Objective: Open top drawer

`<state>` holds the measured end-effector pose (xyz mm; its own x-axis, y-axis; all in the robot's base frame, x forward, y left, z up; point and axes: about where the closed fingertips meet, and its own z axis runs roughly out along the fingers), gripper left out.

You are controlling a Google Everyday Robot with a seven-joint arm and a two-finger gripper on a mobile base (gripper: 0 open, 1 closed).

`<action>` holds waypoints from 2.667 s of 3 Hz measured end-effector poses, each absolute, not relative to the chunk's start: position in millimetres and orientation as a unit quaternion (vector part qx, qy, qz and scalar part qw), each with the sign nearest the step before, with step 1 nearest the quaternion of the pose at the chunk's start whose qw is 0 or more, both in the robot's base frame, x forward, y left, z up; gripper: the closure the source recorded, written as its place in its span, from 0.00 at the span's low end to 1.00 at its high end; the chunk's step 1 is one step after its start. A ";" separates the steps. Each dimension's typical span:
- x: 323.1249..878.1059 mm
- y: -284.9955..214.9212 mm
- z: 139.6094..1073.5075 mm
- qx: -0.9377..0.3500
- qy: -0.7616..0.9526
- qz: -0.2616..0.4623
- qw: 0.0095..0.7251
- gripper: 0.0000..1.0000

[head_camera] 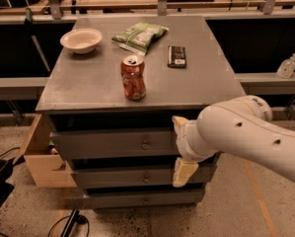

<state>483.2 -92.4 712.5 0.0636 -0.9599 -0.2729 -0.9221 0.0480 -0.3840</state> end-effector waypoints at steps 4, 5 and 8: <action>504.9 -95.6 687.6 -0.719 0.665 -0.072 0.188 0.00; 518.8 -91.7 675.3 -0.713 0.669 -0.066 0.200 0.00; 524.8 -80.1 660.7 -0.717 0.667 -0.048 0.196 0.41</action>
Offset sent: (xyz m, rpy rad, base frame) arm 0.0242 -0.0020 -0.0172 -0.1257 0.0076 0.0480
